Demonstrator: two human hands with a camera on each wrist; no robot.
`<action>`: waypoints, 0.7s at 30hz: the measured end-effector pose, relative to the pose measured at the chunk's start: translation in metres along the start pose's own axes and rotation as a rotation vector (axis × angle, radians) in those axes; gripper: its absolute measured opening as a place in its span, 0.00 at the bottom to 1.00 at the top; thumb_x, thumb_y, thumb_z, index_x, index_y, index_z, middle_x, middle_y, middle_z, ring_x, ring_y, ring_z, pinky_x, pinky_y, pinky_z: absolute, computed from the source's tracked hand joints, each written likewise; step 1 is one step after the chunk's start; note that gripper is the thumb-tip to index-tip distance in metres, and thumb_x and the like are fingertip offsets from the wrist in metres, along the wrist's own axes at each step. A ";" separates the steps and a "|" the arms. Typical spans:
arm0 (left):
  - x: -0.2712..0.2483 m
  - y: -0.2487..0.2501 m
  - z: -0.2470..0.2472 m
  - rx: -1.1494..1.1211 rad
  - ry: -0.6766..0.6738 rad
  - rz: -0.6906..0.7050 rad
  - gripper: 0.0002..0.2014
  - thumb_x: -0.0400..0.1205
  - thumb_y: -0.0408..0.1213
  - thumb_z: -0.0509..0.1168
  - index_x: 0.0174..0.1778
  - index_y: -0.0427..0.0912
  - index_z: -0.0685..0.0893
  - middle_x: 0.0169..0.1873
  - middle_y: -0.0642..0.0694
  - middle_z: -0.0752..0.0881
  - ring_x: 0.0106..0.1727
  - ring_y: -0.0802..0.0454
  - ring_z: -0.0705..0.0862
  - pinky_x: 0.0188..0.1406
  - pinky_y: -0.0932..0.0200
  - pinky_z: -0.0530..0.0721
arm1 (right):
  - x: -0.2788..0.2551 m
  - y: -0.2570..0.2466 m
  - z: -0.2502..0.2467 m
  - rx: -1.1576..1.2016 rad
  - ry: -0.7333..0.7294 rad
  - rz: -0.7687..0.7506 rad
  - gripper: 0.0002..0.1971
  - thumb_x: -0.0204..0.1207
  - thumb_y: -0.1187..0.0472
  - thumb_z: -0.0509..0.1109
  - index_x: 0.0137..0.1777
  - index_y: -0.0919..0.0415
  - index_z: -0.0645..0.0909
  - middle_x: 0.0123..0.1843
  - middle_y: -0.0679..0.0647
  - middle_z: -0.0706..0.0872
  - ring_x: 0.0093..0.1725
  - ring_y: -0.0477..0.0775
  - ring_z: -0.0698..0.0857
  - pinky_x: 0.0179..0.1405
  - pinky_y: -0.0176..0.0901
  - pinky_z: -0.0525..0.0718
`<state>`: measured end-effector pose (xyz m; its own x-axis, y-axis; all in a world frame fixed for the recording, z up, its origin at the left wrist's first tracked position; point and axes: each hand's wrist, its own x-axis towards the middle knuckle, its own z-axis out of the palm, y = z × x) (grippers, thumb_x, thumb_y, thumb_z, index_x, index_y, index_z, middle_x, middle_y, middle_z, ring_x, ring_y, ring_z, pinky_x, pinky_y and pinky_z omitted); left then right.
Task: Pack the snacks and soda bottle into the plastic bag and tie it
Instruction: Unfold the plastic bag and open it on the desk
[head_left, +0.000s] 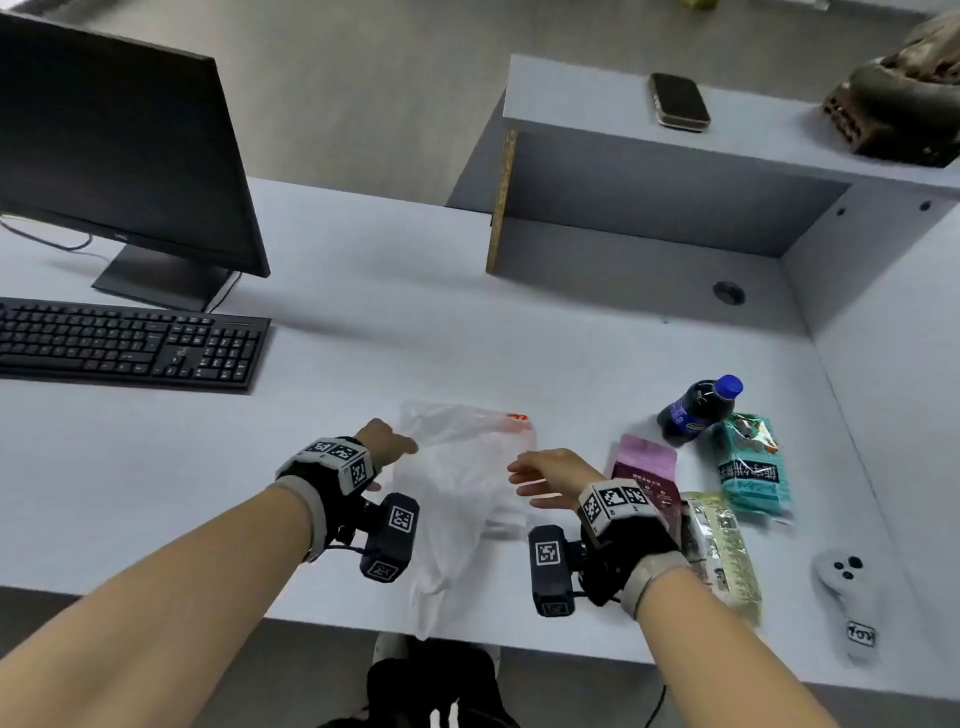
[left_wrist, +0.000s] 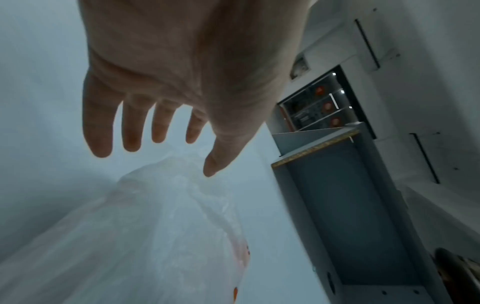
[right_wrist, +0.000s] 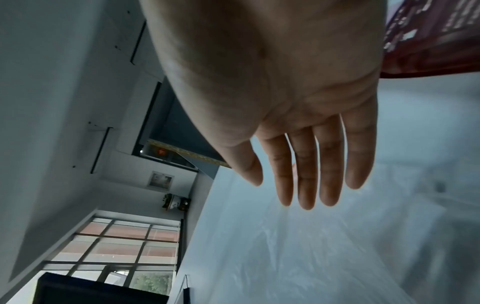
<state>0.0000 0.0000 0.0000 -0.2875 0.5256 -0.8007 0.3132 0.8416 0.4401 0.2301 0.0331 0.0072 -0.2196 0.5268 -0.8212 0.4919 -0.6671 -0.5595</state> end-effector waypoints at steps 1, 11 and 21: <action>-0.002 -0.004 0.001 0.001 -0.023 -0.039 0.28 0.79 0.40 0.66 0.73 0.34 0.68 0.62 0.36 0.76 0.55 0.40 0.78 0.46 0.49 0.80 | 0.003 0.004 0.003 -0.004 -0.001 0.009 0.11 0.80 0.56 0.61 0.41 0.56 0.83 0.41 0.50 0.85 0.38 0.47 0.82 0.42 0.38 0.79; 0.007 -0.024 0.018 -0.085 -0.176 -0.041 0.11 0.78 0.34 0.67 0.30 0.37 0.78 0.16 0.49 0.86 0.23 0.55 0.85 0.32 0.62 0.81 | 0.008 0.024 0.027 -0.044 -0.025 0.143 0.14 0.78 0.53 0.64 0.60 0.59 0.78 0.47 0.52 0.82 0.45 0.50 0.83 0.45 0.45 0.83; -0.015 0.041 -0.015 -0.466 -0.289 0.242 0.06 0.81 0.36 0.64 0.40 0.38 0.81 0.33 0.41 0.84 0.32 0.50 0.83 0.29 0.65 0.88 | -0.007 -0.009 0.031 -0.324 -0.155 -0.519 0.56 0.58 0.51 0.83 0.82 0.48 0.52 0.80 0.38 0.61 0.79 0.42 0.61 0.79 0.44 0.64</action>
<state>0.0038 0.0282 0.0360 0.0211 0.7094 -0.7045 -0.1101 0.7020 0.7036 0.2015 0.0193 0.0147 -0.6057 0.6407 -0.4718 0.5135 -0.1382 -0.8469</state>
